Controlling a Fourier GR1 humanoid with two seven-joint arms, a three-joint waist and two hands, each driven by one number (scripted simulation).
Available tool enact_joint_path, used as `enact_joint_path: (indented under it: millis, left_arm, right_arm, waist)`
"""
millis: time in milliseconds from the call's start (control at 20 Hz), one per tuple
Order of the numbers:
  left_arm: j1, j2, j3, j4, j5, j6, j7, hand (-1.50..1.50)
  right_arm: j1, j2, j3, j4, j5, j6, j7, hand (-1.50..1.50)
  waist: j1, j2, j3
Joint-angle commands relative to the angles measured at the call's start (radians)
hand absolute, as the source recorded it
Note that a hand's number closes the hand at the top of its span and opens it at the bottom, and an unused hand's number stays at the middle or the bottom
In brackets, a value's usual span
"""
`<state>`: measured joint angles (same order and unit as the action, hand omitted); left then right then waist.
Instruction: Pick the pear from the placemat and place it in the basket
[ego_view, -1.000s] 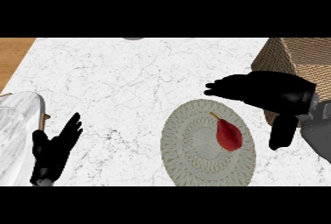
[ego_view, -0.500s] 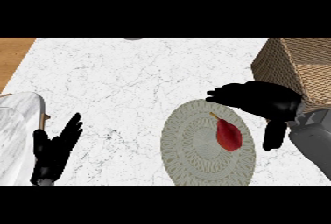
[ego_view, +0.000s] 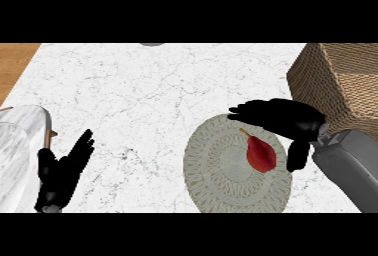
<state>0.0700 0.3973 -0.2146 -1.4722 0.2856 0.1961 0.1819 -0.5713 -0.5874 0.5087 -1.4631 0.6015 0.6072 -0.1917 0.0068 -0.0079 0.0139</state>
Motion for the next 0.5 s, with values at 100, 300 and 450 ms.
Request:
enact_joint_path:
  millis: [100, 300, 450]
  left_arm:
    - [0.049, -0.049, -0.022, 0.114, -0.025, 0.004, -0.006, 0.00]
    - [0.032, -0.010, 0.005, 0.063, 0.003, -0.026, 0.068, 0.00]
    - [0.030, -0.011, 0.030, 0.109, 0.008, -0.049, 0.027, 0.00]
  right_arm:
    - [0.036, 0.007, 0.009, 0.047, 0.061, -0.051, -0.072, -1.50]
    - [-0.019, 0.045, 0.038, 0.086, 0.115, -0.007, -0.021, -1.50]
    - [0.008, 0.038, 0.063, 0.095, 0.163, -0.021, -0.027, -1.50]
  waist:
    - [-0.003, 0.011, -0.014]
    - [0.003, 0.010, -0.014]
    - [-0.001, 0.010, -0.014]
